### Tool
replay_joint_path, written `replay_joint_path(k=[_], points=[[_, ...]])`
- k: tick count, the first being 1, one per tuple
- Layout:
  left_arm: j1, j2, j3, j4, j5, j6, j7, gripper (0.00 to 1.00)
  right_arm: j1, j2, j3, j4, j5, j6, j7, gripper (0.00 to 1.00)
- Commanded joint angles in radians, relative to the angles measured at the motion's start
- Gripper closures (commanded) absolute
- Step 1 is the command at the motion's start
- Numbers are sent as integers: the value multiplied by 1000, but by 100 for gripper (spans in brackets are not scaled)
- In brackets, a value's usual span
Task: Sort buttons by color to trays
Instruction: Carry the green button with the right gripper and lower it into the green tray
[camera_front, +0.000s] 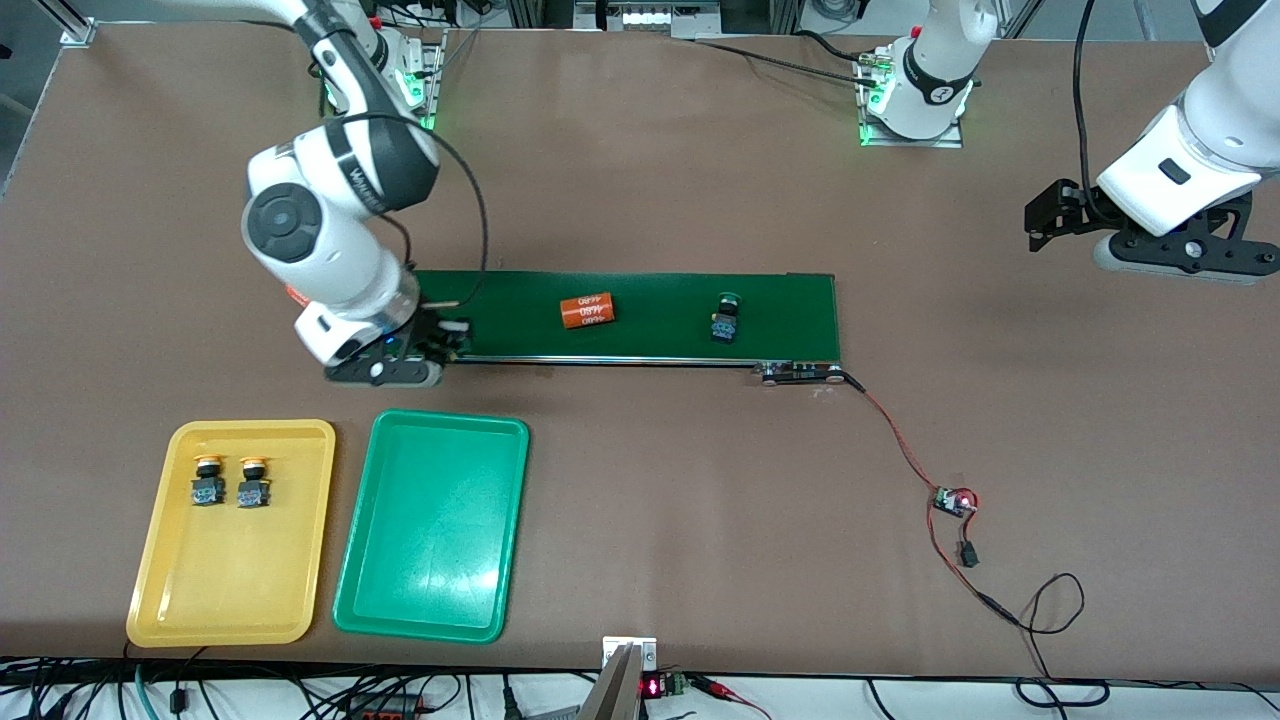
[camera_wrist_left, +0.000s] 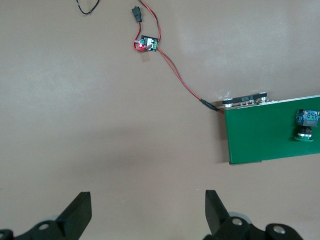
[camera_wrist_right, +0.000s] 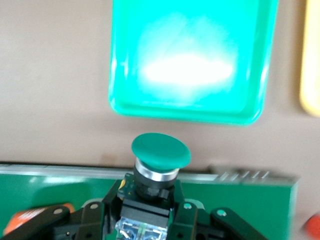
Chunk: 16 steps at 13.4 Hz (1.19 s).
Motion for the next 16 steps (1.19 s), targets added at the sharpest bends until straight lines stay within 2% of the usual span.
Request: replay_joint_path(k=[1,3,4,7,11,12,13,15,16], points=[[-23,-7,16,6,-39,-12,6,0,-5,173,-52,182,-47,-9,-120,82],[-12,-6,25,6,-41,-5,46,0,-4,245,-90,247,-55,21,-188,82],[-12,-1,42,-2,-38,11,90,0,1,285,-107,256,-70,91,-206,82],[-21,1,56,3,-41,27,83,0,3,363,-129,258,-171,230,-208,82],[-10,-2,54,0,-30,35,88,0,10,408,-143,259,-175,283,-196,80],[-9,1,54,0,-30,30,86,0,10,414,-143,259,-175,287,-183,77],[-6,2,51,1,-32,28,86,0,15,422,-144,258,-175,302,-182,69],[-7,4,48,6,-29,31,86,0,21,433,-143,256,-173,311,-159,60],[-7,4,47,8,-29,36,86,0,35,436,-143,256,-173,313,-130,59]])
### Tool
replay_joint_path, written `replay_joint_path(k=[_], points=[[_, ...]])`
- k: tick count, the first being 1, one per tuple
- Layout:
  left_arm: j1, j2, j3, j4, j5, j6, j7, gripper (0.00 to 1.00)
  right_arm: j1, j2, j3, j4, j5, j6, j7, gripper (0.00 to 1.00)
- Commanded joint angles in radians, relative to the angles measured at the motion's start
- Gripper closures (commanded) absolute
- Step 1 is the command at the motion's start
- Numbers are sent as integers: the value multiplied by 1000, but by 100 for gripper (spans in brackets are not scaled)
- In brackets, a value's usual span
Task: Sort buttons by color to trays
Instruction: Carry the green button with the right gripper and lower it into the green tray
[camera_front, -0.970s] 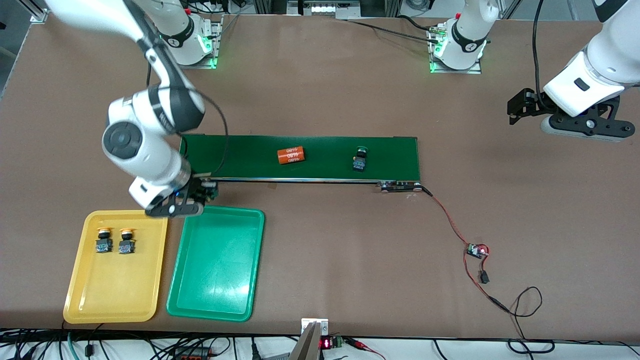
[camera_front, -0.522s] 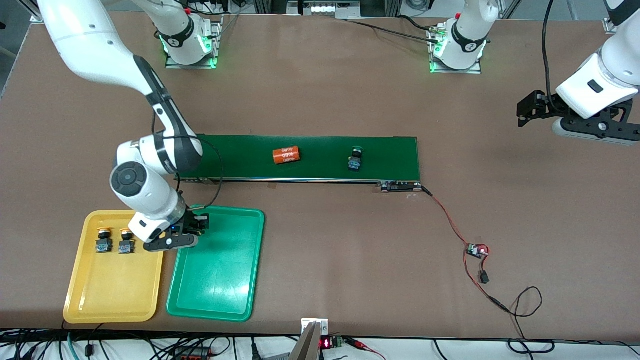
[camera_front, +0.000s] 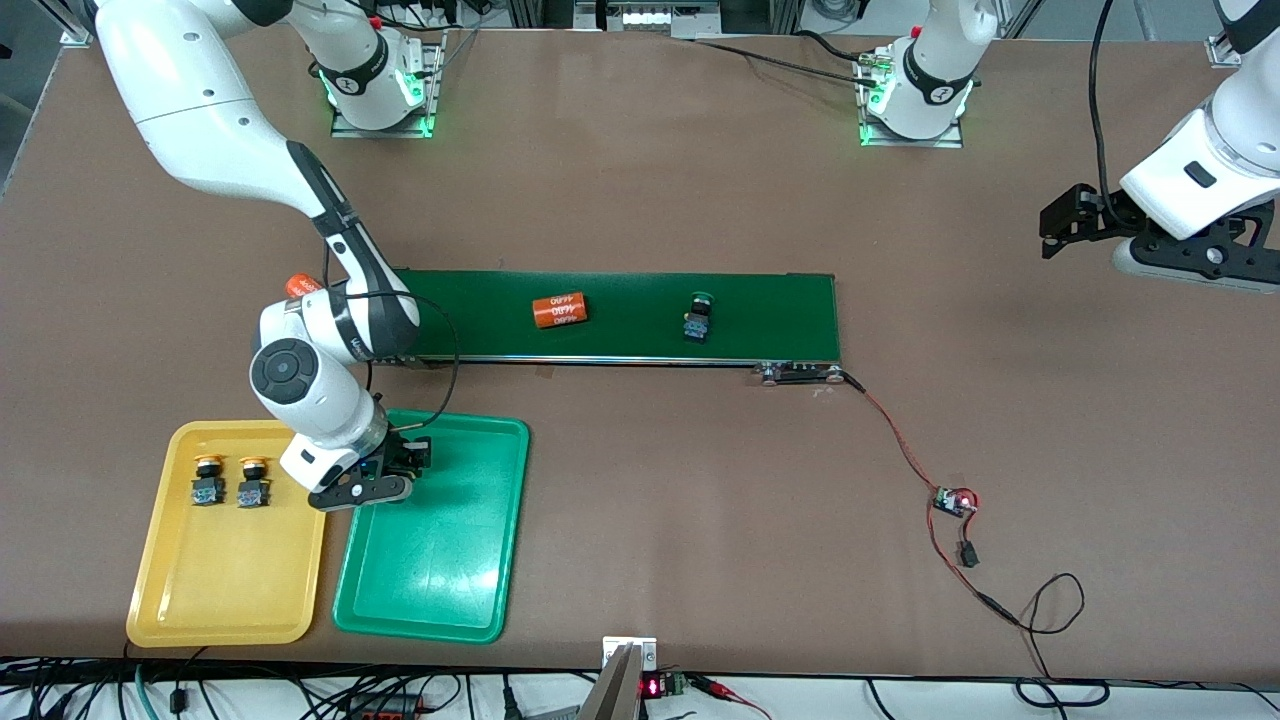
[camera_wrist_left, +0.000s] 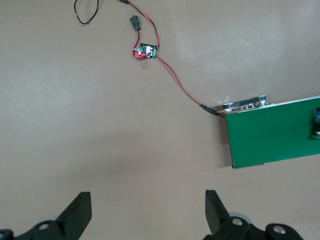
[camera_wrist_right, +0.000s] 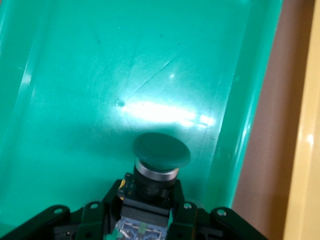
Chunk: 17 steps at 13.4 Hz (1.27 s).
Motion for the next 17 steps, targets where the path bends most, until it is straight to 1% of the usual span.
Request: replay_joint_path(k=[1,2,4,5,6,8,10,12,14,16,17], points=[[-1,1,1,9,-11,4,18,0,35,22,-8,23,-10,10,66,57],[-1,1,-4,9,-8,1,18,0,37,25,-9,23,-10,10,72,52],[-1,1,-4,9,-8,3,18,0,35,26,-9,18,-10,36,72,17],[-1,1,-4,9,-7,3,18,0,35,26,-9,17,-10,48,69,11],[-1,1,-1,9,-7,0,18,0,31,26,-11,17,-10,50,64,0],[1,2,10,9,-8,1,18,0,31,11,-12,14,-13,40,57,0],[1,2,10,9,-7,0,18,0,28,-33,-12,-20,-11,13,55,0],[1,4,10,9,-8,1,18,0,28,-90,-12,-38,-8,-67,66,0],[1,2,10,9,-7,0,16,0,31,-165,-12,-69,1,-154,73,0],[1,4,9,9,-7,0,16,0,34,-240,-11,-118,1,-238,151,0],[1,4,9,9,-8,0,16,0,48,-310,-6,-167,15,-289,215,0]])
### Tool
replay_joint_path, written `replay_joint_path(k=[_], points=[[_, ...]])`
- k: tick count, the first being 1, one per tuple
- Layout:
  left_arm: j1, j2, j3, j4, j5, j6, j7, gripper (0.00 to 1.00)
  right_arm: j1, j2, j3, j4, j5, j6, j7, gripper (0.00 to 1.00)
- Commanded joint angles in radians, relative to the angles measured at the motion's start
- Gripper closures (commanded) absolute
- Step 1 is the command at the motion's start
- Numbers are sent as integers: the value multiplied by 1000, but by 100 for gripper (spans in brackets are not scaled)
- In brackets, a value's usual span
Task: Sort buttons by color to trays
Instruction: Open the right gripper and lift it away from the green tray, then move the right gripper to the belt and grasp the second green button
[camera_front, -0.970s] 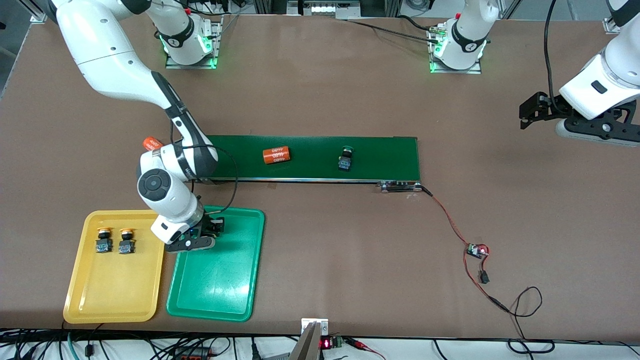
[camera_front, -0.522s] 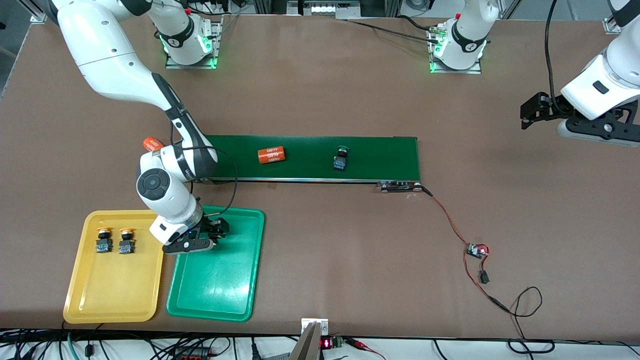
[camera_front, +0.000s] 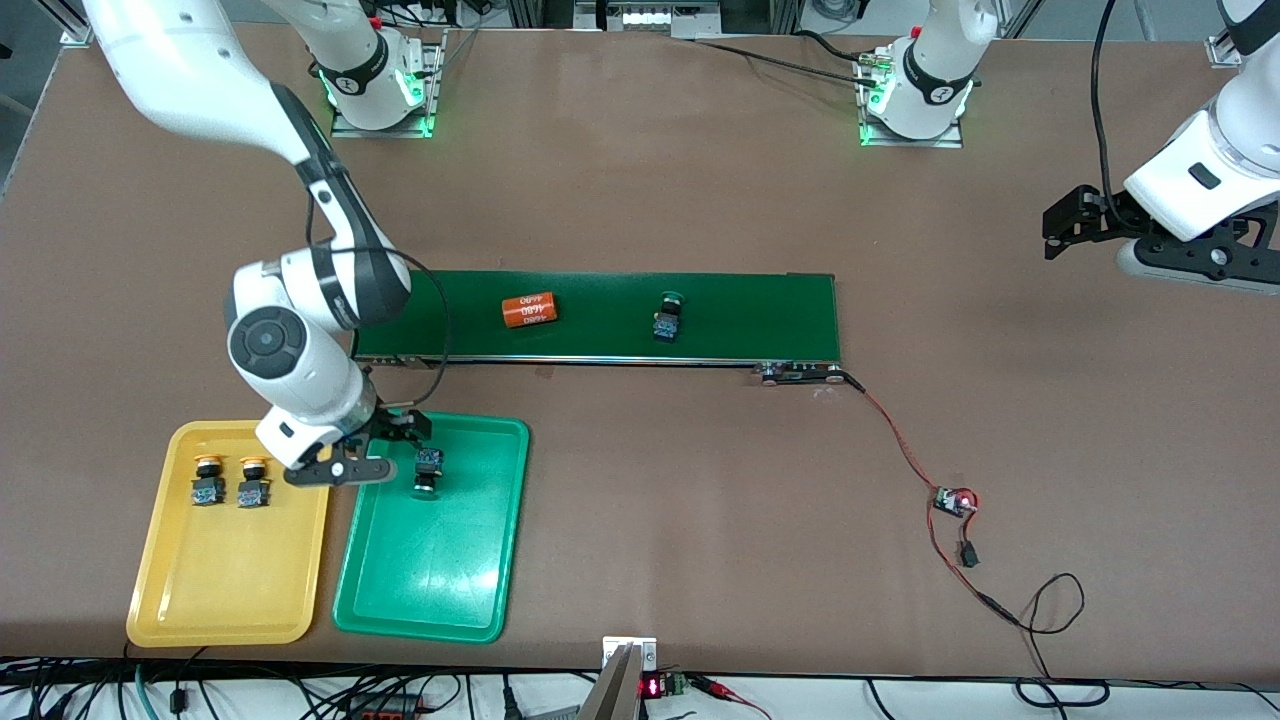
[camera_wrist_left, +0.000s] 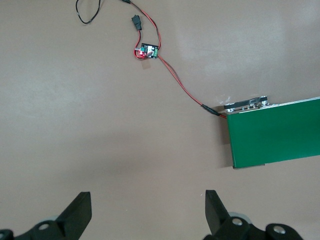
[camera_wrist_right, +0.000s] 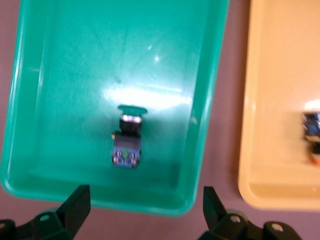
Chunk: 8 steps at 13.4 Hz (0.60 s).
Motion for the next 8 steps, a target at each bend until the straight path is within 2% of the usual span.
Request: replay_joint_path(k=[1,3,6,8], points=[[-2,3,3,9,-8,1,16,0,25,-153,9,-136,69,-84,134,0],[-2,3,2,9,-7,1,16,0,67,-228,12,-185,164,-140,172,0],[-2,3,2,9,-7,1,16,0,159,-271,12,-222,171,-152,336,0],[-2,4,2,9,-8,1,16,0,224,-269,13,-233,171,-149,358,0]])
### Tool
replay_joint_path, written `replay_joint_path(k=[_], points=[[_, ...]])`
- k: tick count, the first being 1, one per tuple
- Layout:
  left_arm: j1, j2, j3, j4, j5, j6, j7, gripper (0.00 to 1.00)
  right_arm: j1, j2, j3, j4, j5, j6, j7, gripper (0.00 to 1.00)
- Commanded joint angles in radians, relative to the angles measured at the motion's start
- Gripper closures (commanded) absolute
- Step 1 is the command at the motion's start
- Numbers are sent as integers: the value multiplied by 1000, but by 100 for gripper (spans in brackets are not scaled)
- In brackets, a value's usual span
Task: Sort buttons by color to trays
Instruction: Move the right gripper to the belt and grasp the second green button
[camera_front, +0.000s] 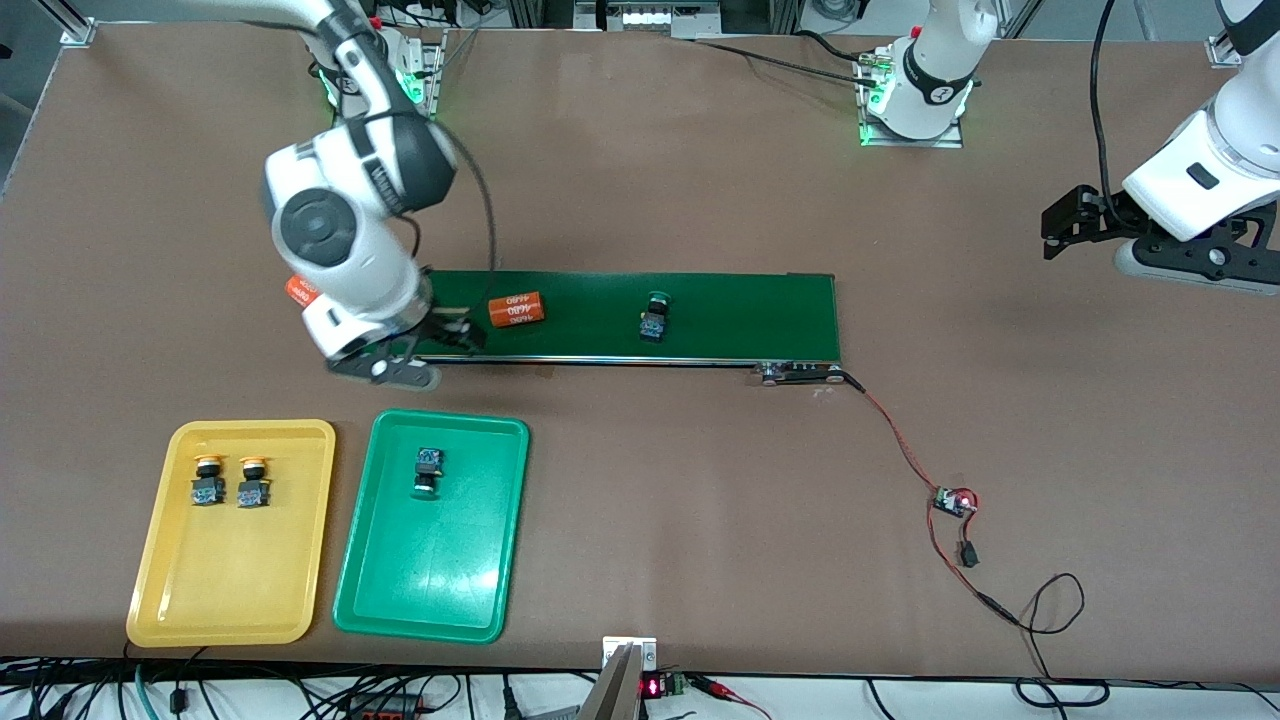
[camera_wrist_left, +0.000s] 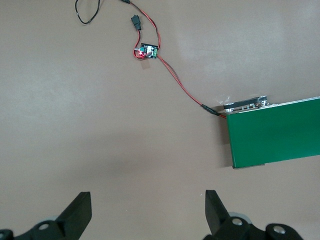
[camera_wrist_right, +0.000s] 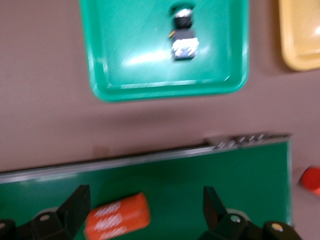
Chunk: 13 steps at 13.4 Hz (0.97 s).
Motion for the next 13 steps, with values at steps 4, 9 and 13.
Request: replay_joint_path(k=[4,9,13], points=[[-1,6,-5,9,-8,-1,16,0,91,2,52,-49,13,26,113,0],[-1,6,-5,9,-8,-1,16,0,159,42,58,-44,15,77,247,0],[-1,6,-5,9,-8,-1,16,0,179,73,64,-39,15,119,351,0]])
